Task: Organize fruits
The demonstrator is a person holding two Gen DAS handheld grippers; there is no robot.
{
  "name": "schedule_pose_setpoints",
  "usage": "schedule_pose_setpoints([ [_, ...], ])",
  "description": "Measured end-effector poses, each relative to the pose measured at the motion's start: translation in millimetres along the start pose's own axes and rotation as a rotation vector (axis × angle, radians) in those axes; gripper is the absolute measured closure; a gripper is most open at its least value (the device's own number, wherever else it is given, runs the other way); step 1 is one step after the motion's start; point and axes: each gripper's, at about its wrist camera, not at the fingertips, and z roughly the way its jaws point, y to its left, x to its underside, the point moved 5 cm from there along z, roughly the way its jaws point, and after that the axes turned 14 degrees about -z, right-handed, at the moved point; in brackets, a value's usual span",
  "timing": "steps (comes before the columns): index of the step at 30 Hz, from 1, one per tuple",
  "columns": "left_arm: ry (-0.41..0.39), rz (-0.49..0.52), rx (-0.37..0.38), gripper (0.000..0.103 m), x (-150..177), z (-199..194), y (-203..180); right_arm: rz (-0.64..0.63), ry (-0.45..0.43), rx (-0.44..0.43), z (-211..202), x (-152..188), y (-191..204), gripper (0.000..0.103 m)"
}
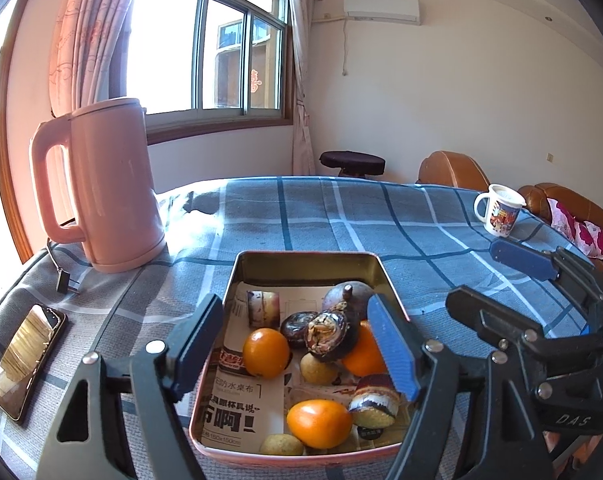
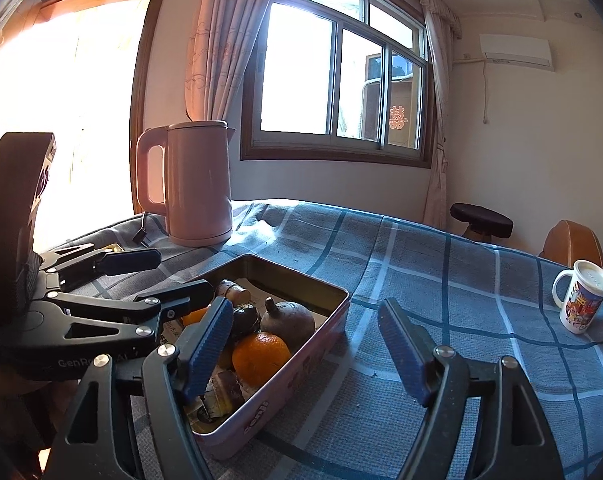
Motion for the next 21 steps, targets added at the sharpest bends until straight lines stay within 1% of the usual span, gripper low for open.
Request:
schedule_pose_setpoints([
  [3, -0.008, 0.001, 0.002, 0.019, -1, -3, -2, 0.007, -0.001, 0.01, -8, 0, -4, 0.026],
  [9, -0.019, 0.012, 0.009, 0.015, -2, -8, -9, 0.015, -0.011, 0.03, -21, -1, -10, 0.026],
  [13, -0.02, 0.018, 0.009, 0.014, -2, -9, -13, 0.007, -0.011, 0.045, -25, -1, -11, 0.026],
  [15, -0.024, 0.022, 0.007, 0.009, -2, -11, -14, 0.004, -0.011, 0.048, -27, -1, -11, 0.025],
  [21, -0.029, 0.028, 0.011, 0.005, -3, -14, -17, 0.003, -0.011, 0.058, -30, -1, -12, 0.025],
])
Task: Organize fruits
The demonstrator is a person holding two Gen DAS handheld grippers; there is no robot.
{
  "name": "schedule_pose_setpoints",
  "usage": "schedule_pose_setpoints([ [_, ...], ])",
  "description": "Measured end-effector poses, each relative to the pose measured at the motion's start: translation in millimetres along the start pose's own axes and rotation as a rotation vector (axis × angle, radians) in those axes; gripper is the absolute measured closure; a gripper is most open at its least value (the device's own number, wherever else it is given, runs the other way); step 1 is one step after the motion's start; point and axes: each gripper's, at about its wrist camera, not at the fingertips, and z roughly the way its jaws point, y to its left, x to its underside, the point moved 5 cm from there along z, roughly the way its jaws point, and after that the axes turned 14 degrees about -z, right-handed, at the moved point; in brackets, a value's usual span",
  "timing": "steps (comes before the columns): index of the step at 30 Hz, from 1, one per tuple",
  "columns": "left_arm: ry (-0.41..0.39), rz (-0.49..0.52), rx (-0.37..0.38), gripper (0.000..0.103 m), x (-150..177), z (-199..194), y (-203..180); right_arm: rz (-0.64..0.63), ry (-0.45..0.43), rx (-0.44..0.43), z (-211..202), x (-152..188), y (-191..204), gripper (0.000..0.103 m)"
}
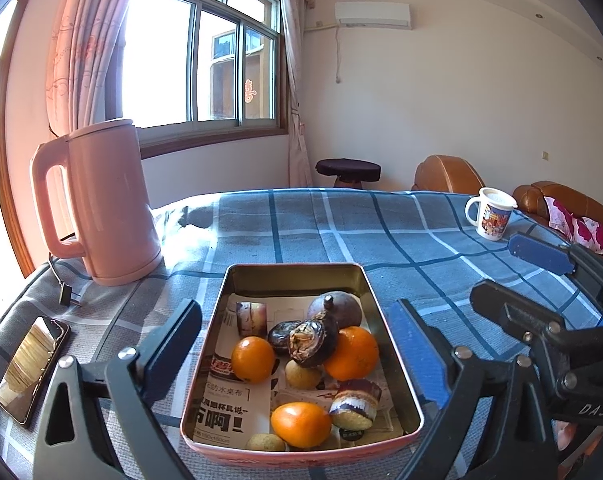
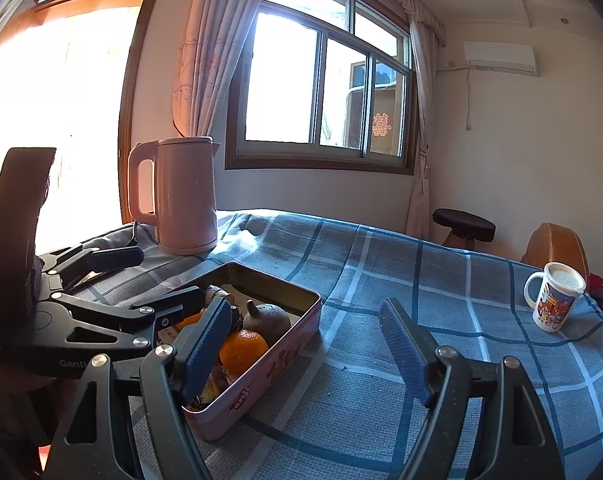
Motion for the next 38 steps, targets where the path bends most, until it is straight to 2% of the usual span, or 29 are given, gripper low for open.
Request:
schedule_pose_setpoints([
  [6, -0.004, 0.0, -0.006, 0.0, -1, -1, -1, 0.008, -0.006, 0.014, -4, 1, -4, 0.025],
  [12, -0.019, -0.006, -0.003, 0.0, -3, -5, -3, 0.013, -0.012, 0.031, -10, 2, -8, 0.025],
  [22, 0.007, -0.005, -0.001, 0.0, -1, -2, -8, 0.016, -0.019, 0.044, -16, 2, -12, 0.024],
  [38, 0.006, 0.014, 0.005, 0.0, 3, -2, -13, 0.034, 0.009, 0.064, -15, 15, -28, 0.024],
])
